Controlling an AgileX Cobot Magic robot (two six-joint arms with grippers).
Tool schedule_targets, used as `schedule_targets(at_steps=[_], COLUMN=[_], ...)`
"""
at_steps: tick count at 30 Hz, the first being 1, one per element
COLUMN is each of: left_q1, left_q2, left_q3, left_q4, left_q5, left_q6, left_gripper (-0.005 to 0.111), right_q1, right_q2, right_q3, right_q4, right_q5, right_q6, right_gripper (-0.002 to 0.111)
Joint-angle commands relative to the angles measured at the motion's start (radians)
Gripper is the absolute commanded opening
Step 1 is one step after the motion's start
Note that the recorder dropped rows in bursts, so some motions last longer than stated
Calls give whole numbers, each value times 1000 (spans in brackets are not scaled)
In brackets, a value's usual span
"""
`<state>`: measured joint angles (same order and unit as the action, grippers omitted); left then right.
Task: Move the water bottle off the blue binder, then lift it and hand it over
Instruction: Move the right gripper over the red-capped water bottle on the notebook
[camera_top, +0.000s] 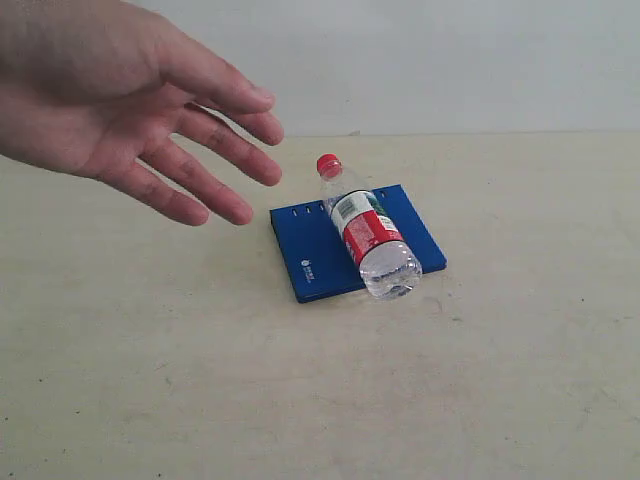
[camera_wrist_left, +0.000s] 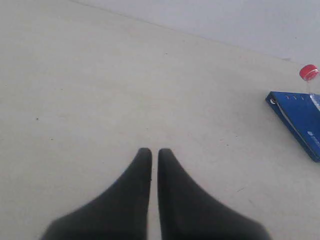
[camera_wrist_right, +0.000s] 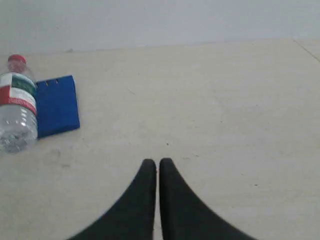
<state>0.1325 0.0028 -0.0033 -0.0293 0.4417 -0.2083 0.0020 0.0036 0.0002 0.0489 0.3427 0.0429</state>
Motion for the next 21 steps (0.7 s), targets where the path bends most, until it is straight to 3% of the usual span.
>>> schedule_targets(at_steps=[1, 5, 14, 17, 18, 20, 21], left_q1=[-2, -2, -2, -2, -2, -2, -2], left_q2=[-3, -3, -3, -3, -3, -3, -3], left_q3=[3, 3, 3, 3, 3, 3, 3], left_q4=[-7, -7, -7, -7, -7, -7, -7], left_q5=[-8, -8, -8, -8, -8, -8, -8], left_q6=[-9, -9, -9, -9, -9, -9, -9], left_gripper=[4, 4, 4, 4, 4, 4, 4], right_q1=[-2, -2, -2, -3, -3, -3, -1], right_q2=[-4, -4, -4, -4, -4, -4, -4], right_q3=[0, 0, 0, 0, 0, 0, -43], right_q4=[296, 491, 496, 502, 557, 733, 928], right_q5=[-130, -231, -578, -869, -1076, -1336, -1451], right_q6=[183, 282, 292, 199, 78, 2, 32], right_gripper=[0, 0, 0, 0, 0, 0, 0])
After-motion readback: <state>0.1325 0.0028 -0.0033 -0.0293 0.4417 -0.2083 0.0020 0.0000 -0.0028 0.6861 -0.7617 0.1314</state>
